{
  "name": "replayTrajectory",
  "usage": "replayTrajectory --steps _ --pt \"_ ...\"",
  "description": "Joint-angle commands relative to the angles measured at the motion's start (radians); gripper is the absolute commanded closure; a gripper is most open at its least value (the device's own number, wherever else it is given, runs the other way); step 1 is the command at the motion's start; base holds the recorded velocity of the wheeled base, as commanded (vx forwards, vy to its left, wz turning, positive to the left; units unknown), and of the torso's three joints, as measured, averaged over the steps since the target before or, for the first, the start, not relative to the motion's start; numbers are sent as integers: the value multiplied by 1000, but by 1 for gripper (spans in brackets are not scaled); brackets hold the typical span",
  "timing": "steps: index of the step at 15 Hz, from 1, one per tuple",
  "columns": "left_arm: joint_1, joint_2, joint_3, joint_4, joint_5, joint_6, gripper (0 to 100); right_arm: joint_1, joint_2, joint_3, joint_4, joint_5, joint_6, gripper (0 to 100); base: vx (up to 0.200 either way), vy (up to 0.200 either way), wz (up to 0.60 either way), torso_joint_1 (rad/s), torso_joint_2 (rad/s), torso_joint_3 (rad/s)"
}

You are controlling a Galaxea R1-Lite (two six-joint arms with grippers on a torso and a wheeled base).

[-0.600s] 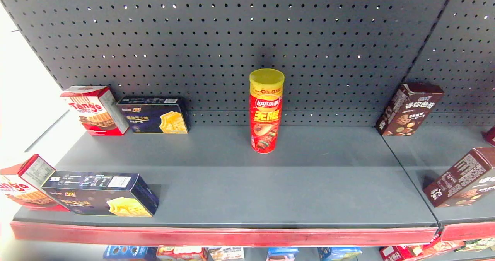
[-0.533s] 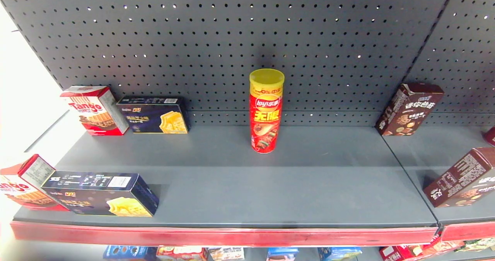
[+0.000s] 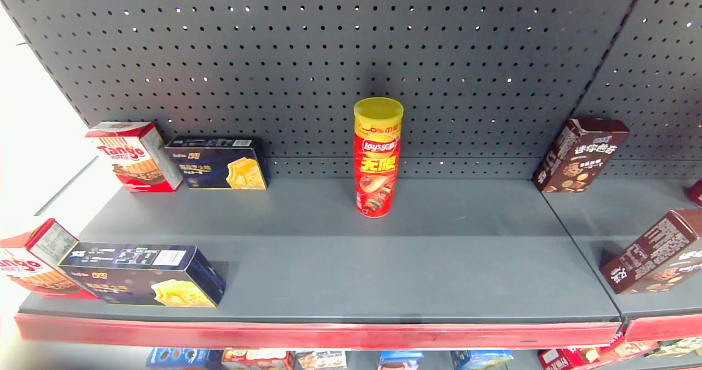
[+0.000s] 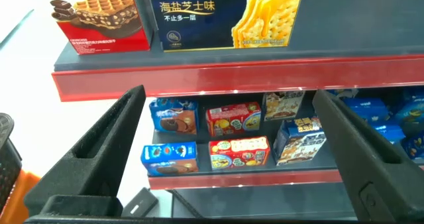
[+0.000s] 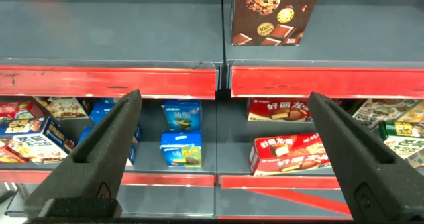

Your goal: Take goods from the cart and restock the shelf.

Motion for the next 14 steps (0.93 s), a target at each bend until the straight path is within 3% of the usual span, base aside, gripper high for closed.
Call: replayTrajectory --steps 1,2,14 --pt "0 0 0 0 -1 0 0 0 1 0 0 0 -1 0 0 0 0 0 0 0" --pt "0 0 0 0 -1 0 0 0 1 0 2 0 -1 0 0 0 0 0 0 0" --pt "0 0 0 0 0 0 0 0 1 0 2 -6 2 0 0 0 600 4 6 4"
